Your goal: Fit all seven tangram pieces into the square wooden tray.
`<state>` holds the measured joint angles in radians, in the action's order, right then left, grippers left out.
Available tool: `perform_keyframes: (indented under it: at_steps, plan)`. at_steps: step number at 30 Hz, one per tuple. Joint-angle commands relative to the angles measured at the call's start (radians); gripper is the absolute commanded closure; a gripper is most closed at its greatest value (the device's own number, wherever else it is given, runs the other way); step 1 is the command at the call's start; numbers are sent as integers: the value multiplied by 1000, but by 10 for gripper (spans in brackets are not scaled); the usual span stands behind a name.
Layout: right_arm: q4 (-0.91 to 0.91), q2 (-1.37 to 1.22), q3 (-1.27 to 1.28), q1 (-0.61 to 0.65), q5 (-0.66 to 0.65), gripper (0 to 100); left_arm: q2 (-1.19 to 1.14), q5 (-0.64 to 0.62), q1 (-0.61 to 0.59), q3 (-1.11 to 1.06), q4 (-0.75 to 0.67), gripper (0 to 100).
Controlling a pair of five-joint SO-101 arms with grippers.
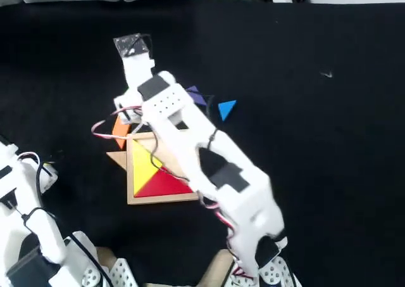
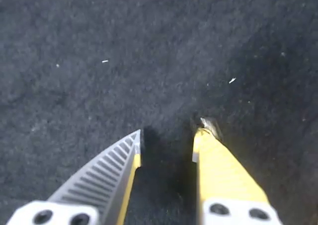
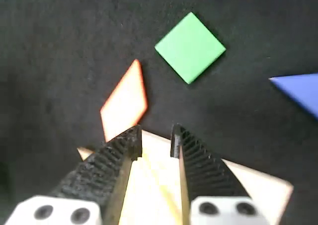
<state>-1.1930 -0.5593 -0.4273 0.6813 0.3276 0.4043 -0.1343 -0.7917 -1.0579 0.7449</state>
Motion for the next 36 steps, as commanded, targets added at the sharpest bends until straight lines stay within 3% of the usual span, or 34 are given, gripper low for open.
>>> perform_keyframes:
  at_steps: [1, 5, 8, 19, 29, 36]
  plan:
    - [-149, -133, -363, 57, 221, 855, 37, -6, -5, 2, -15, 816]
    - [-241, -291, -570, 95, 370, 737, 37, -6, -5, 1, -17, 816]
    - [-281, -409, -707, 103, 408, 727, 37, -6, -5, 1, -17, 816]
    - [-284, -702, -1092, 101, 404, 727, 37, -6, -5, -2, -17, 816]
    - [-304, -753, -1153, 115, 404, 730, 37, -6, -7, -2, -15, 816]
    - [-304, -756, -1144, 143, 299, 828, 37, -6, -28, 1, -15, 816]
